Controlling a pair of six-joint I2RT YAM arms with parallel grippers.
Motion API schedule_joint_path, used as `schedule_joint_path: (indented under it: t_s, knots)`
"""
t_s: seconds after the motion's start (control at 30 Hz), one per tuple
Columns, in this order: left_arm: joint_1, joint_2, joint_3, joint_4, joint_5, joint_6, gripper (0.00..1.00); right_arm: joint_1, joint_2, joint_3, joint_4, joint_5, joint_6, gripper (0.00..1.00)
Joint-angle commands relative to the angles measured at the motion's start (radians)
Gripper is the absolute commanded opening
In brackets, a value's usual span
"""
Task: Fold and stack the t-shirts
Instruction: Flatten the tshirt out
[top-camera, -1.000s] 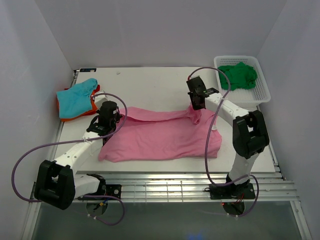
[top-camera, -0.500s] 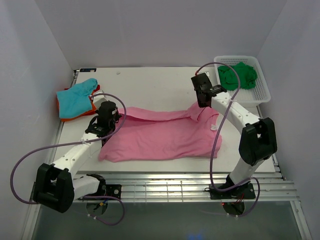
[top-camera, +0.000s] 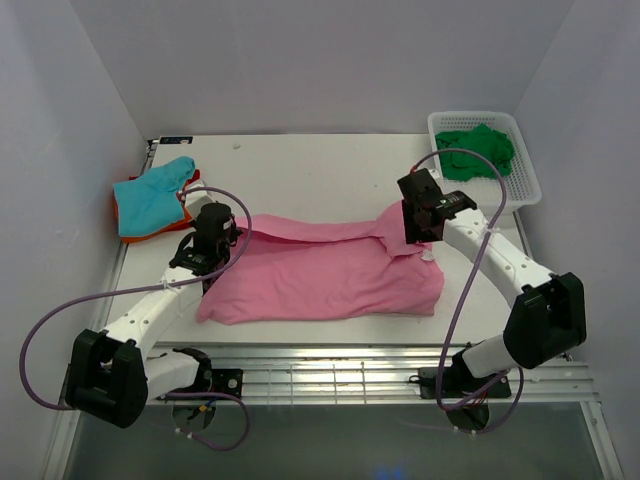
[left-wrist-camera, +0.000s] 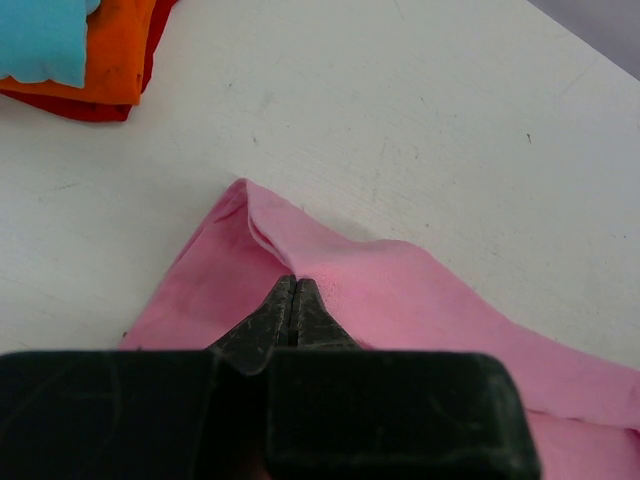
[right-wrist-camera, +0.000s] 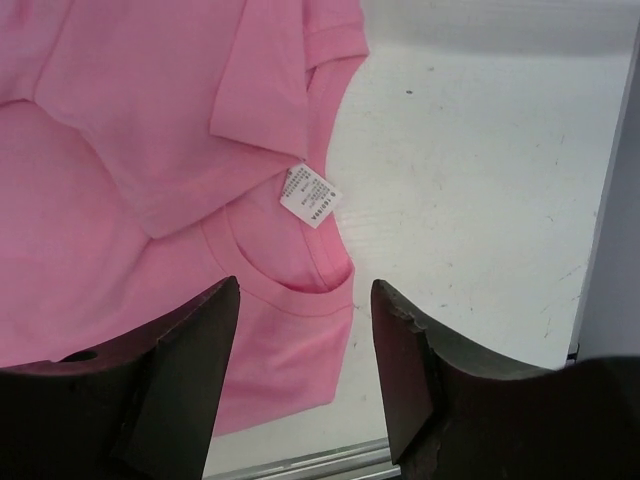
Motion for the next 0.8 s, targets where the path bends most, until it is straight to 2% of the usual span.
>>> schedule_joint_path:
  t_s: [0.0, 0.13, 0.4, 0.77]
  knots:
    - [0.005, -0.011, -0.005, 0.005, 0.001, -0.016, 0.00, 0.007, 0.002, 0.075, 0.055, -0.040, -0.022, 0.61]
    - [0.005, -0.009, -0.003, 0.002, 0.006, -0.023, 0.00, 0.008, 0.102, 0.101, 0.114, -0.093, -0.051, 0.51]
    - [0.005, -0.035, -0.010, -0.015, -0.011, -0.002, 0.00, 0.007, 0.312, 0.141, 0.183, -0.079, -0.071, 0.47]
    - [0.005, -0.038, -0.019, -0.011, -0.007, -0.002, 0.00, -0.015, 0.372, 0.142, 0.197, -0.024, -0.063, 0.44]
